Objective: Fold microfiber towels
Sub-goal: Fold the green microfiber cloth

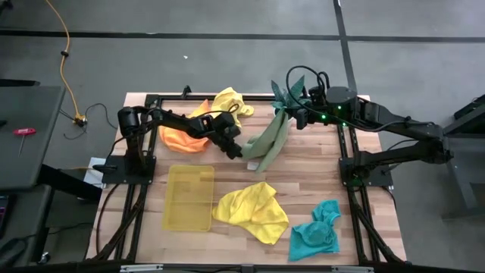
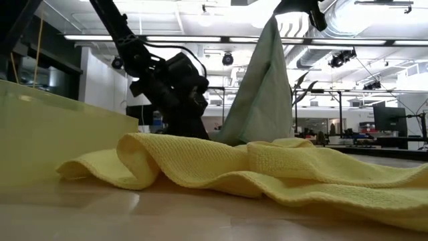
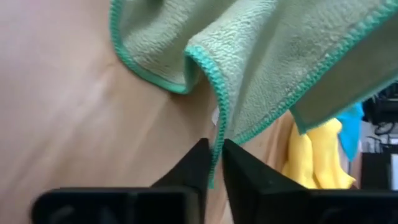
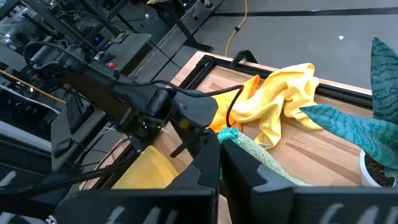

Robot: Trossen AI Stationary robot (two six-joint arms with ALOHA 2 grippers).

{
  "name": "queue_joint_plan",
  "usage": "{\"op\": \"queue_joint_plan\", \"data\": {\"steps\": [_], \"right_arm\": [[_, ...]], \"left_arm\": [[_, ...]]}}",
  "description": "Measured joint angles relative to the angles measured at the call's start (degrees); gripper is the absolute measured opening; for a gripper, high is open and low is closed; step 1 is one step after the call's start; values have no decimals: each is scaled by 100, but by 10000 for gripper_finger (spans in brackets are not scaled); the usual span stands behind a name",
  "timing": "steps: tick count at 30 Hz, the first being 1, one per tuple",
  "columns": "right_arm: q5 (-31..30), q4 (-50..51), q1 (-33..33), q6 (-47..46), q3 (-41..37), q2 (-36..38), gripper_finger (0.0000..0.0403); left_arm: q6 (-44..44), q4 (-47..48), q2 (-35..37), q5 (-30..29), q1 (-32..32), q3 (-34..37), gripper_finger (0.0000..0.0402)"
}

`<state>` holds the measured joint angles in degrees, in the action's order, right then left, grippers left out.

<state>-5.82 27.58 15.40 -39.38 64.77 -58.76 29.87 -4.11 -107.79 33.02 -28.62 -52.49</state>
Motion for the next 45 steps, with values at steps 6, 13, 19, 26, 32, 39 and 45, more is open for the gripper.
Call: {"op": "queue_joint_plan", "data": {"steps": [6, 13, 19, 26, 32, 39, 45], "right_arm": [[-2, -1, -2, 0, 0, 0, 0], [377, 5, -2, 531, 0, 2, 0], [1069, 132, -36, 1285, 0, 2, 0], [992, 765, -211, 2175, 816, -57, 0], [275, 2729, -249, 2785, 2129, -280, 0], [-158, 3730, -307, 2919, 2823, -444, 0], [-896, 5049, -487, 2752, 2940, -414, 0]], "left_arm": [[17, -1, 0, 394, 0, 0, 6], [213, 14, 966, 1421, -215, 7, 1], [651, -19, 2736, 1440, -658, 4, 1], [1700, -448, 4344, 894, -1080, 0, 0], [2589, -1178, 4951, 564, -1243, -4, 0], [2318, -504, 4991, 482, -1045, -4, 0], [1379, 440, 4879, -322, -657, -4, 0]]}}
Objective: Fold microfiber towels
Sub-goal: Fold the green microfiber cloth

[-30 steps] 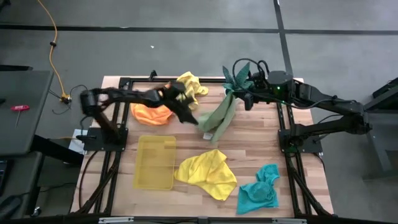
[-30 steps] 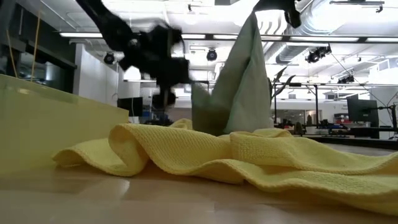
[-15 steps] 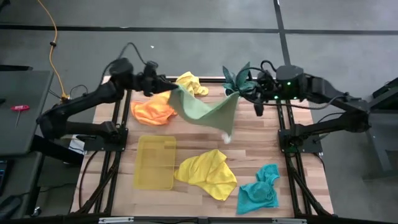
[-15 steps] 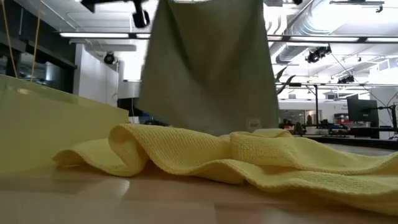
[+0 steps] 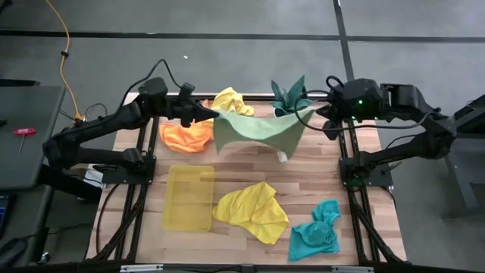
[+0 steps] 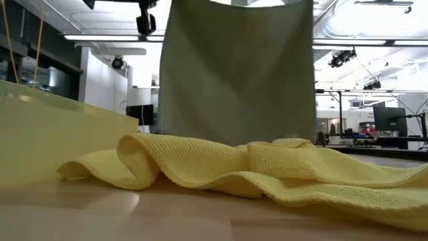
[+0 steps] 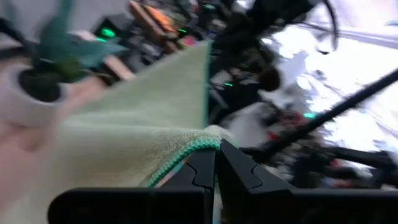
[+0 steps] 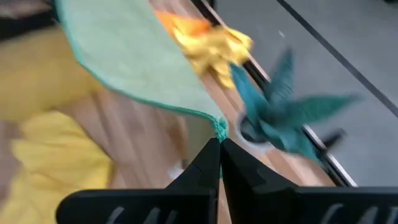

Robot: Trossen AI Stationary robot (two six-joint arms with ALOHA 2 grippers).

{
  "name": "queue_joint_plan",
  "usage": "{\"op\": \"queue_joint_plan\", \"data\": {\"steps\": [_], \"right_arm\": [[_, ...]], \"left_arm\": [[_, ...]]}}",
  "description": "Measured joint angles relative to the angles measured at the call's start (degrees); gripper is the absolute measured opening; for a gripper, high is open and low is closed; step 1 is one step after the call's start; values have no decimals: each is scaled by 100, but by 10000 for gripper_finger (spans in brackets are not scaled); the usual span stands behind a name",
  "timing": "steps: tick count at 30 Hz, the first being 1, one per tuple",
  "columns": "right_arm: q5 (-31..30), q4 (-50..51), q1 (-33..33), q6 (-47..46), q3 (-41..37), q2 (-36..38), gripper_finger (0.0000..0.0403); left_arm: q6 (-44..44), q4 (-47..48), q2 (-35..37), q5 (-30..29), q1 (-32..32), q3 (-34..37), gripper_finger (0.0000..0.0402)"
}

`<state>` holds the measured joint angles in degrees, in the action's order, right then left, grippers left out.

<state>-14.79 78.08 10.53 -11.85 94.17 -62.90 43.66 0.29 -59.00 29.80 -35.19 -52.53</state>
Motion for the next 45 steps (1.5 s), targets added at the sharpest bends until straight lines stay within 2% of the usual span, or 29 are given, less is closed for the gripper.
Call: {"op": "queue_joint_plan", "data": {"steps": [5, 11, 18, 23, 27, 34, 38, 45], "right_arm": [[-449, 525, 8, 40, -2, 138, 0], [-855, 603, 168, 403, 5, 339, 0], [-1234, 360, 262, 1041, 43, 364, 0], [-1423, 333, 257, 1209, 97, 325, 0], [-1316, 641, 175, 926, 68, 326, 0], [-1369, 1148, -388, -52, -47, 315, 0], [-1330, 1172, -750, -671, -698, 414, 0], [-967, 809, -1405, -1768, -2041, 582, 0]], "left_arm": [[-145, -223, -122, -456, -43, 4, 0], [-145, -506, -160, -461, -367, 4, 0], [-909, -497, -188, -456, -615, 4, 0], [-1409, -389, -408, -454, -533, 4, 0], [-1758, -112, -554, -479, -296, 4, 0], [-2224, 746, -662, -651, 238, 7, 0], [-2376, 1169, -842, -939, 609, 7, 0], [-2180, 1250, -1201, -1148, 1185, 7, 0]]}}
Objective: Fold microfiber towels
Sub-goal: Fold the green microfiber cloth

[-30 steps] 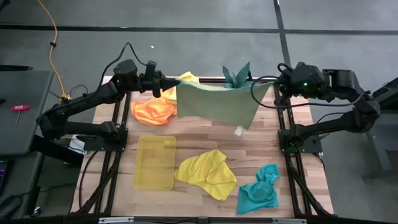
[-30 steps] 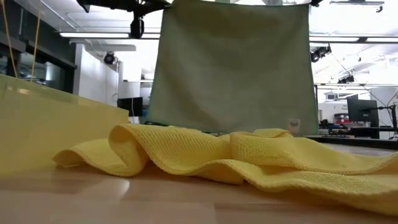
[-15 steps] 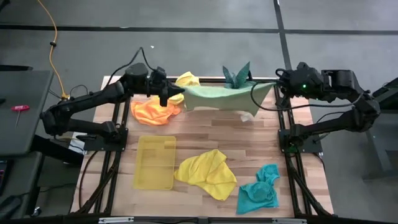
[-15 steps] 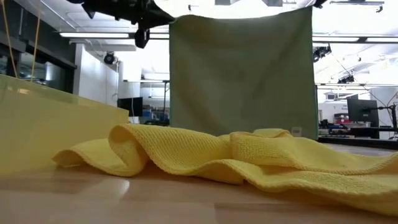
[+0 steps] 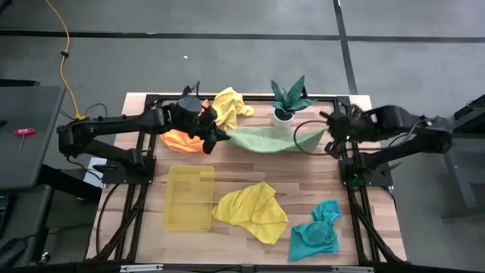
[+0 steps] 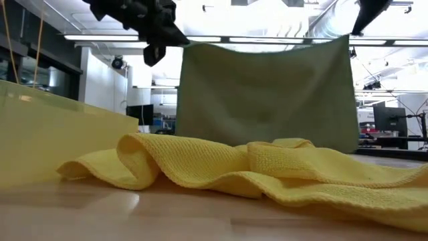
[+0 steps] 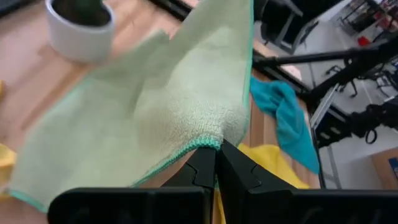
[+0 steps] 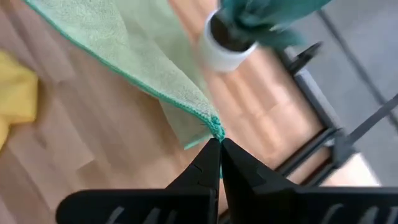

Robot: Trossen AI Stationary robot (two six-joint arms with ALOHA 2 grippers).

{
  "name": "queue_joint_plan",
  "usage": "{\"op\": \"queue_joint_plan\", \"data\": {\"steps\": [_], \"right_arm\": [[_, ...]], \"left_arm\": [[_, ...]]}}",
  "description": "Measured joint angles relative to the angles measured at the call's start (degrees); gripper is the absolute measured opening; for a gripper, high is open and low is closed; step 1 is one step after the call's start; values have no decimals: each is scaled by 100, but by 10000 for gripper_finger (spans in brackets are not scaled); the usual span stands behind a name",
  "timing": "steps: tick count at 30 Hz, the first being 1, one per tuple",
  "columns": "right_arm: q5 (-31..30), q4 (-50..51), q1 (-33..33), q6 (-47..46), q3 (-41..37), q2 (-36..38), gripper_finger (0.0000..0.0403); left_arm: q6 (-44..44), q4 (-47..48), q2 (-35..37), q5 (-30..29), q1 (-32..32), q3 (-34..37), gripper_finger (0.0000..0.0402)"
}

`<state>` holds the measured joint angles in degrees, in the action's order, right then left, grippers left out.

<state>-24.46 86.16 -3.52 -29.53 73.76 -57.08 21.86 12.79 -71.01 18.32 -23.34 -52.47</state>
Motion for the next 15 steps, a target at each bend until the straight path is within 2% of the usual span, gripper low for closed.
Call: {"op": "queue_joint_plan", "data": {"steps": [15], "right_arm": [[1153, -1344, -1303, -2111, -1966, 12, 0]], "left_arm": [[683, 132, -1550, -462, 1435, 0, 0]]}}
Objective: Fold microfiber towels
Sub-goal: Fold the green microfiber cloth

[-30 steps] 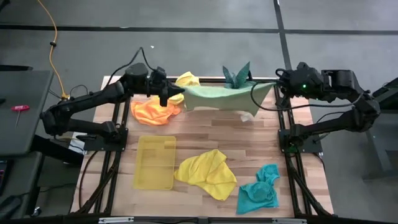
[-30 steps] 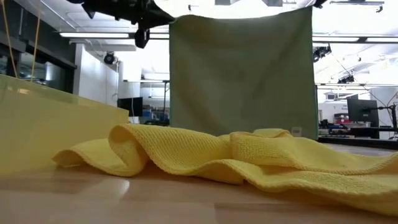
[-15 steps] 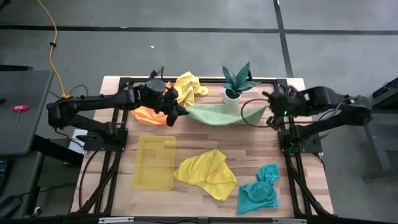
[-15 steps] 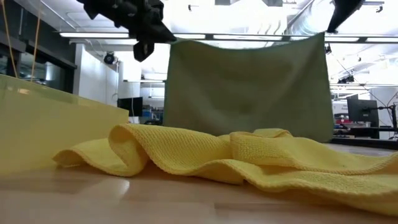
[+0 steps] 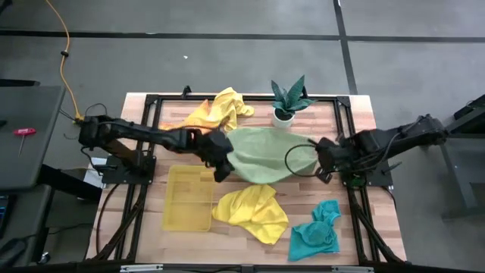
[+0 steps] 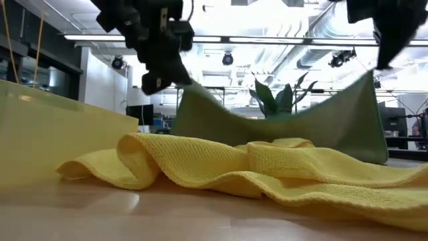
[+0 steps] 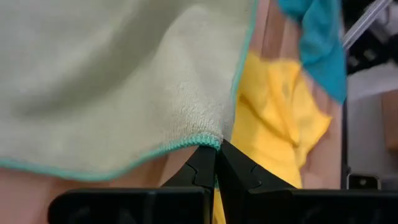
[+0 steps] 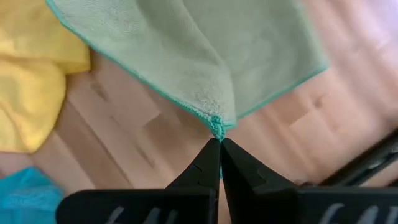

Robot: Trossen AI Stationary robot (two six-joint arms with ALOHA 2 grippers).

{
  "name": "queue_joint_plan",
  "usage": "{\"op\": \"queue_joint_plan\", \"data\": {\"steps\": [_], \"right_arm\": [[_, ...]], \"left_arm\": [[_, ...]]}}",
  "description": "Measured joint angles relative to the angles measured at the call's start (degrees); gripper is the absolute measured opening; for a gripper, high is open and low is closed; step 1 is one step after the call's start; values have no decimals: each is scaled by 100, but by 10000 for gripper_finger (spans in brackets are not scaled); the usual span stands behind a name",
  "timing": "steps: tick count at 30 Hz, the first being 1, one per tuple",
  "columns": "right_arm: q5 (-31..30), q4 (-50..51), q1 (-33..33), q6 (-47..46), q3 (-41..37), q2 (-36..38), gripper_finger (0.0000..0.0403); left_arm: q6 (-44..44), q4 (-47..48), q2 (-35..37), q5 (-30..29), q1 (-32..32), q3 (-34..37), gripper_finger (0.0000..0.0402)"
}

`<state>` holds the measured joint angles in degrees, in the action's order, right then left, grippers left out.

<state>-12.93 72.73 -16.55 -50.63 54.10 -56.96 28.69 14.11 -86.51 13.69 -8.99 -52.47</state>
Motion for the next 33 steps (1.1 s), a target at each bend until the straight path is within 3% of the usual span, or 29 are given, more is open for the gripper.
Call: {"op": "queue_joint_plan", "data": {"steps": [8, 14, 23, 33], "right_arm": [[713, -886, -758, -1095, -775, 1, 0], [1256, -1212, -1208, -1511, -703, 1, 0], [2284, -1408, -1288, -1798, -509, 5, 0], [2640, -1602, -1237, -1694, -521, 29, 0]], "left_arm": [[689, -10, -752, -45, 776, 0, 0], [1010, -53, -915, 100, 1115, -2, 0], [1175, -20, -765, 1162, 1151, 2, 0], [1226, -34, -407, 1432, 928, 0, 0]]}}
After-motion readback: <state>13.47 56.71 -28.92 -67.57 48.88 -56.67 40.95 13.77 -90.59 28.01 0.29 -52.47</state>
